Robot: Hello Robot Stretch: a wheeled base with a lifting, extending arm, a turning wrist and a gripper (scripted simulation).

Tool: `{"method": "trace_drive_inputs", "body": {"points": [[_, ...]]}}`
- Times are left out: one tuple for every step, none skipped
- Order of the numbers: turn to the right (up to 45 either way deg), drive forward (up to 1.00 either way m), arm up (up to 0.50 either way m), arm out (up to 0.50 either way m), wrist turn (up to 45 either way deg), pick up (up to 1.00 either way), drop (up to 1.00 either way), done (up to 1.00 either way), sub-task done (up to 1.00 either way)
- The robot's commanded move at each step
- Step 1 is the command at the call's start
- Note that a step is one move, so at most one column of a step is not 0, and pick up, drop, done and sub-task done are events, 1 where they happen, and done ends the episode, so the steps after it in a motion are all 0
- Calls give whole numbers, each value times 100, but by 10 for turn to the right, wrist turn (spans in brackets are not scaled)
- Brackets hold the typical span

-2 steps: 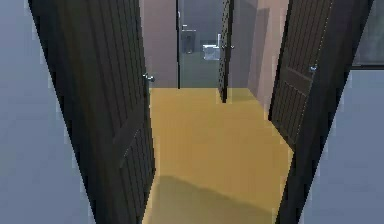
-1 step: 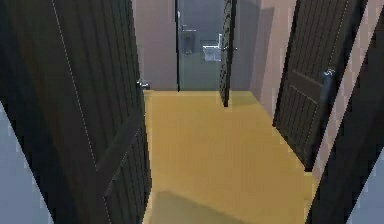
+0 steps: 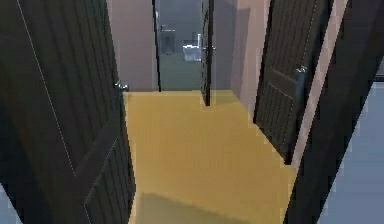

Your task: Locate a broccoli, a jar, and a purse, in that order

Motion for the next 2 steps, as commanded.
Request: {"method": "trace_drive_inputs", "body": {"points": [[0,100,0,0,0,0,0,0,0],[120,0,0,0,0,0,0,0,0]]}}
